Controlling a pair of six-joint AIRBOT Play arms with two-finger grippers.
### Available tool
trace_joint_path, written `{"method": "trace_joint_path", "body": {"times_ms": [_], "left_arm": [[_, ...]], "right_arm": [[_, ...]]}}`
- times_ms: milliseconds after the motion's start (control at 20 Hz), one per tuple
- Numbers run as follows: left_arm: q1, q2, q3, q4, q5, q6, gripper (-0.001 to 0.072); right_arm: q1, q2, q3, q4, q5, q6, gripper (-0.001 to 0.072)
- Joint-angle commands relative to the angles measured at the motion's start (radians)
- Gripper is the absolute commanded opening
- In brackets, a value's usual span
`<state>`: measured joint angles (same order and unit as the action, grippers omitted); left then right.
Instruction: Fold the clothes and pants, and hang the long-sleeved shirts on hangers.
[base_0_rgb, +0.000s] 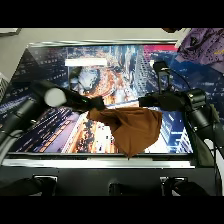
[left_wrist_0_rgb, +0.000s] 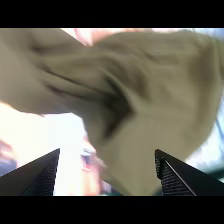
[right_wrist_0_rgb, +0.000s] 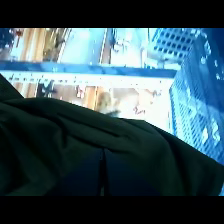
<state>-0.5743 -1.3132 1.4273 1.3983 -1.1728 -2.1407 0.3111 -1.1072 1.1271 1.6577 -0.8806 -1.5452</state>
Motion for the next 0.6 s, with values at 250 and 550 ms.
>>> {"method": "trace_joint_path", "body": {"times_ms": [250,550], "left_arm": [[0.302,0.037,-0.002,0.028,-0.057,0.076,0.067],[0.383,0.018,-0.003,0.027,-0.095,0.08,0.0672]], "right_arm": [[0.001,0.006,0.002,0.002,-0.044,-0.004,0.0104],[-0.018,0.024,0.0,-0.032,-0.279,-0.064,0.019]]}}
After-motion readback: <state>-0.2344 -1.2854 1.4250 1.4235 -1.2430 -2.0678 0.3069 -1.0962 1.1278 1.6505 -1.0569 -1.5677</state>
